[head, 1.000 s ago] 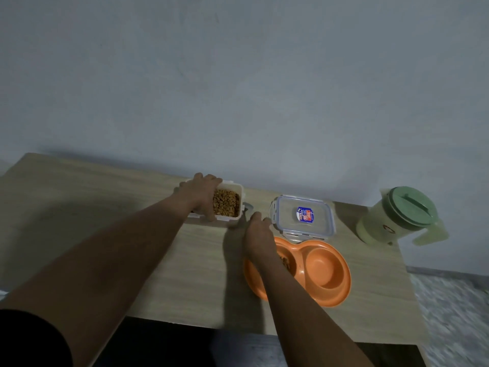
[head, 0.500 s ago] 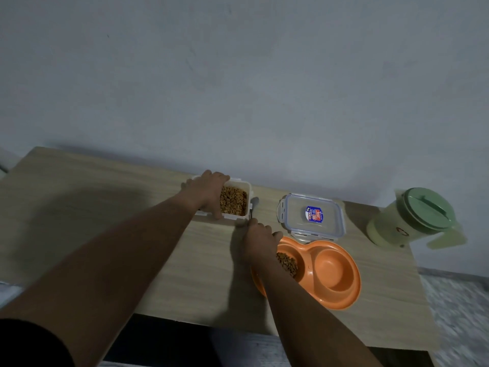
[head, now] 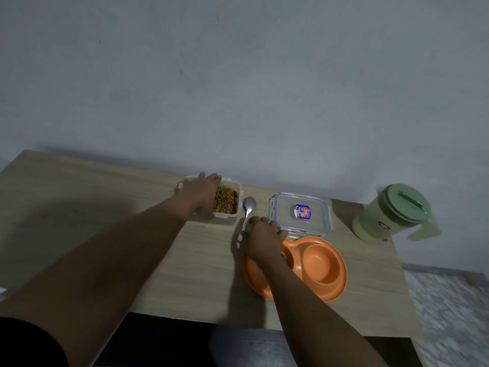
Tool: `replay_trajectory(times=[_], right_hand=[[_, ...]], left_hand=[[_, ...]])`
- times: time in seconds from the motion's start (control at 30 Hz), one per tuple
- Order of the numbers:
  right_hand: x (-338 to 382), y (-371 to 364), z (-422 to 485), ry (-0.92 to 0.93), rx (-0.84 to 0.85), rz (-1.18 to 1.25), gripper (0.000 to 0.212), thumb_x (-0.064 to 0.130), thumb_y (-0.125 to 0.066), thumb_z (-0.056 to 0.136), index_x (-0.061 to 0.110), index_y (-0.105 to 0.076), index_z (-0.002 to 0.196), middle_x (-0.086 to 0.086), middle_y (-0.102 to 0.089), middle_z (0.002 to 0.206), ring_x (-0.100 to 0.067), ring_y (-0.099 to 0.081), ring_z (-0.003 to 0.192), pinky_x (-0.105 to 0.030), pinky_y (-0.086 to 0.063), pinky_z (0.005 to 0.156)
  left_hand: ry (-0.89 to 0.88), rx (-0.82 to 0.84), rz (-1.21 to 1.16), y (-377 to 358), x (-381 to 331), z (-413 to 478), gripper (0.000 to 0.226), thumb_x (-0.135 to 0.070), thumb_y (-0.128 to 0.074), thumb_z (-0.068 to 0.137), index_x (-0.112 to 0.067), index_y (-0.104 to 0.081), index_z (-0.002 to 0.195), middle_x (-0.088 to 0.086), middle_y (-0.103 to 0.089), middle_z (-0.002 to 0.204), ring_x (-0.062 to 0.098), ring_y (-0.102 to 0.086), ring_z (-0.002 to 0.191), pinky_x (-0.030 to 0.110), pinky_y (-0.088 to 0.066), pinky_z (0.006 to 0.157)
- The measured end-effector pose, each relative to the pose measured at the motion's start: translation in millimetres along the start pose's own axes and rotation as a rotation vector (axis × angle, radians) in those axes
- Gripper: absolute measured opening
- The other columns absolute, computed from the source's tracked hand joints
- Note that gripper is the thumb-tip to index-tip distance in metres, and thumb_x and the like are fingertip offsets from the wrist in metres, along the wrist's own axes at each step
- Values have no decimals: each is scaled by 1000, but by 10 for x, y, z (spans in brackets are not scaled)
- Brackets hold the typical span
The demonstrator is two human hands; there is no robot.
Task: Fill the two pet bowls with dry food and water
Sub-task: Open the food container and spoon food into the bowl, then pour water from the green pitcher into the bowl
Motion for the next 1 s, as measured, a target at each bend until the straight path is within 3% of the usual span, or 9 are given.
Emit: replay_trajectory(times=[0.13, 0.2, 0.27, 0.37, 0.6, 0.73, 0.87, 0.93, 1.0], right_hand=[[-391, 349, -161, -111, -210, 69, 32, 36, -48, 98, 24, -57, 126, -4, -59, 124, -29, -51, 120, -52, -32, 100], [-745, 459, -283, -206, -258, 134, 34, 37, -50, 96, 26, -58, 127, -2, -60, 125, -28, -51, 121, -51, -30, 101], [-1129, 567, -400, -282, -310, 190, 34, 35, -52, 94, 27, -59, 126, -1, -62, 124, -27, -50, 121, -51, -28, 101], [-1705, 729, -567, -404, -410, 305, 31, 35, -53, 94, 26, -61, 123, -4, -63, 120, -29, -51, 120, -51, -29, 101], [-2718, 1034, -874, -654, -733, 768, 48, 48, -52, 95, 12, -56, 125, -13, -57, 128, -33, -53, 121, -57, -37, 105], [-3032, 1341, -862, -681, -907, 981, 68, 54, -54, 93, 9, -40, 142, -18, -40, 142, -33, -42, 131, -52, -36, 109], [-3322, 1575, -647, -579, -823, 1047, 71, 56, -52, 94, 13, -37, 147, -13, -37, 149, -28, -40, 136, -43, -37, 111], [-3405, 1623, -551, -523, -770, 1096, 63, 57, -54, 92, 13, -48, 137, -9, -52, 137, -24, -51, 125, -39, -44, 104], [-3461, 1663, -482, -489, -730, 1130, 59, 57, -57, 90, 10, -55, 126, -10, -61, 124, -22, -58, 109, -35, -49, 89]], left_hand=[[-44, -150, -52, -73, -168, -236, 117, -52, -73, 80, -22, 6, 161, 2, 0, 170, 30, 2, 157, 61, -11, 122], [-85, -231, -97, -119, -325, -406, 112, -60, -66, 82, -24, 5, 161, -1, 3, 170, 27, 8, 157, 63, -8, 121], [-107, -370, -109, -132, -480, -569, 101, -55, -63, 81, -22, -12, 161, 2, -14, 169, 27, -6, 156, 63, -19, 117], [-115, -546, -103, -197, -730, -832, 87, -67, -50, 75, -24, -41, 149, 2, -48, 147, 26, -42, 135, 48, -35, 98], [170, -270, -362, -1012, -1167, -1113, 132, -101, -51, 51, -19, -32, 153, 8, -45, 147, 30, -44, 134, 48, -41, 105], [224, -272, -502, -1293, -1436, -1204, 117, -88, -76, 37, -19, -50, 128, 8, -59, 124, 29, -54, 120, 42, -41, 98], [266, -232, -481, -1369, -1613, -1171, 125, -84, -81, 34, -21, -48, 137, 4, -57, 132, 28, -50, 127, 45, -39, 105], [297, -236, -495, -1356, -1651, -1174, 129, -91, -75, 29, -25, -46, 136, 3, -57, 133, 28, -51, 127, 47, -41, 105], [333, -209, -523, -1333, -1738, -1196, 127, -79, -84, 34, -25, -42, 141, 2, -53, 138, 29, -46, 131, 47, -39, 105]])
Point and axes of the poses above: each hand's wrist, its own z-axis towards the middle knuckle, its own y-axis out of the back of the hand, x = y × z, the point moved 5 cm from there along z, towards the middle knuckle
